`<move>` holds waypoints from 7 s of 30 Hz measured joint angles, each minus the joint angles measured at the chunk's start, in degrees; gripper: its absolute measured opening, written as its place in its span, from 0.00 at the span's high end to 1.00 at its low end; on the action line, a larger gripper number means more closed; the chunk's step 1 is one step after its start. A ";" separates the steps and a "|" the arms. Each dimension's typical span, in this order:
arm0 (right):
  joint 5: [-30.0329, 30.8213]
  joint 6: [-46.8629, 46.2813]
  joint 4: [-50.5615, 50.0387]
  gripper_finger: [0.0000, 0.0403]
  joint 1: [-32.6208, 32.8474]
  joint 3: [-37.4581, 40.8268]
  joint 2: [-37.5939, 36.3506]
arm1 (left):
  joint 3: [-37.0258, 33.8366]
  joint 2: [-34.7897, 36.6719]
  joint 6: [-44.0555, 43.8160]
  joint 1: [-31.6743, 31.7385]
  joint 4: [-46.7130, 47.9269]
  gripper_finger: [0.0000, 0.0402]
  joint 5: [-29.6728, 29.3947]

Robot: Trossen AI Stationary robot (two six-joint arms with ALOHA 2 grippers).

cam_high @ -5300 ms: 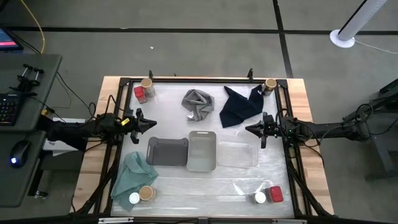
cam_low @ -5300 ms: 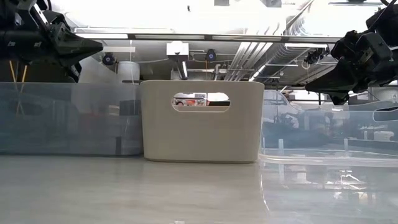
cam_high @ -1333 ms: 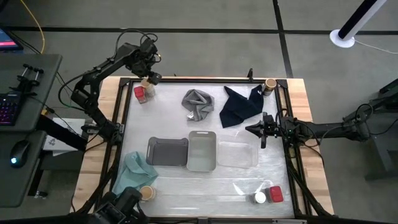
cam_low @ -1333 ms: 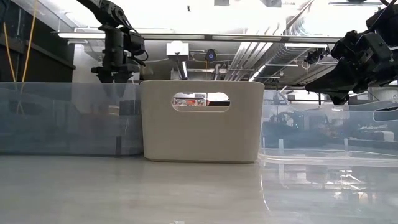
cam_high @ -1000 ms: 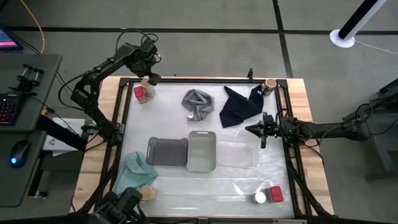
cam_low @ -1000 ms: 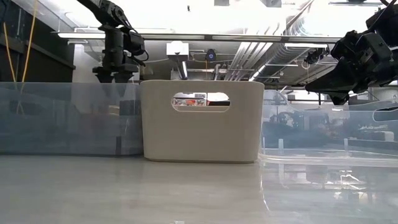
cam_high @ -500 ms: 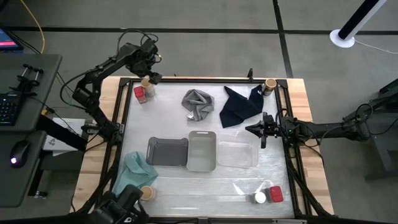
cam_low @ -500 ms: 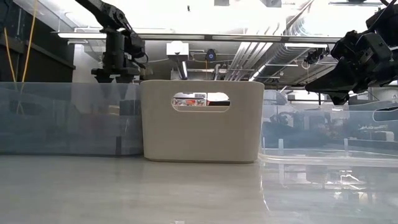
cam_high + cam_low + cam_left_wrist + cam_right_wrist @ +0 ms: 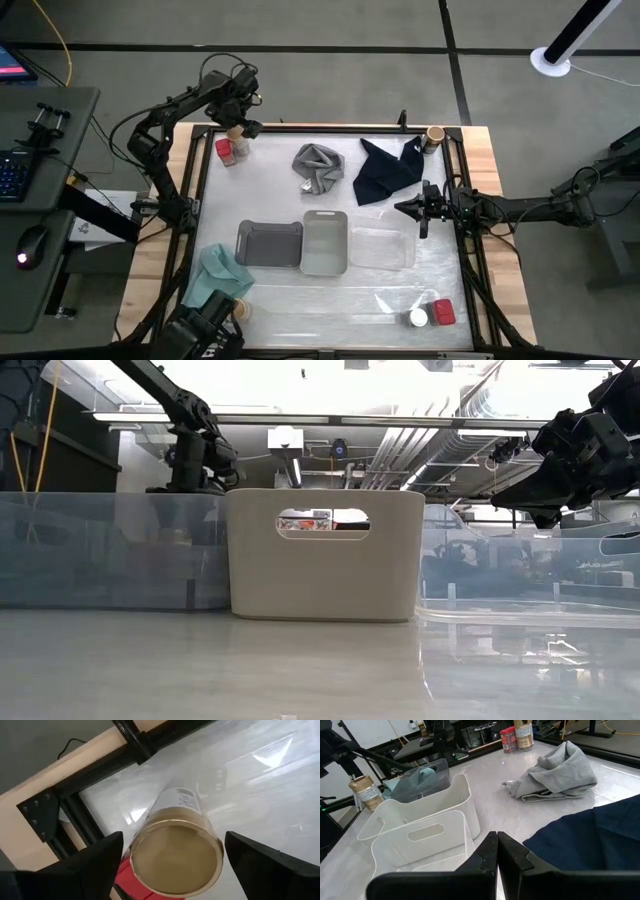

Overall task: Sort spices by type
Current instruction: Put the top left gold seasoning bottle into the black bin, then put the bottom gold seasoning bottle into the black bin

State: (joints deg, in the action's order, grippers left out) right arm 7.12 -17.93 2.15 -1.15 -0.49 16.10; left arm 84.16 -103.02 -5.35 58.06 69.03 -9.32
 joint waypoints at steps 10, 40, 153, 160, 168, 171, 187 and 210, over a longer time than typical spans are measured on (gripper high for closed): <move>0.02 -0.02 0.00 1.00 0.00 0.00 0.00 | 0.00 0.00 0.44 -0.11 1.28 0.22 0.00; 0.00 -0.02 0.00 1.00 0.00 0.00 0.00 | 8.46 19.23 1.31 -20.49 8.08 0.43 11.26; 0.02 0.00 -0.04 1.00 0.00 0.00 0.02 | -1.90 1.22 -40.50 -113.14 -3.84 0.20 -3.18; 0.02 0.00 -0.04 1.00 0.00 0.00 0.02 | -1.92 -2.15 -39.56 -111.81 -4.54 0.20 0.16; 0.01 -0.01 -0.04 1.00 0.02 0.02 0.02 | -1.92 -3.39 -39.50 -109.84 -6.35 0.22 0.45; 0.02 0.00 -0.04 1.00 0.00 0.02 0.02 | -1.92 -2.77 -39.14 -109.31 -6.22 0.31 0.99; 0.02 -0.01 -0.04 1.00 0.01 0.00 0.02 | 4.16 8.56 -25.63 -96.23 -5.29 0.42 -11.07; 0.02 0.00 -0.02 1.00 0.00 0.00 0.00 | -0.03 8.48 -19.03 -70.37 2.00 0.42 1.16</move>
State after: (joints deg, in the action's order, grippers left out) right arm 7.14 -17.93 2.13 -1.15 -0.49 16.10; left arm 84.13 -94.54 -24.38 -12.31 71.03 -8.16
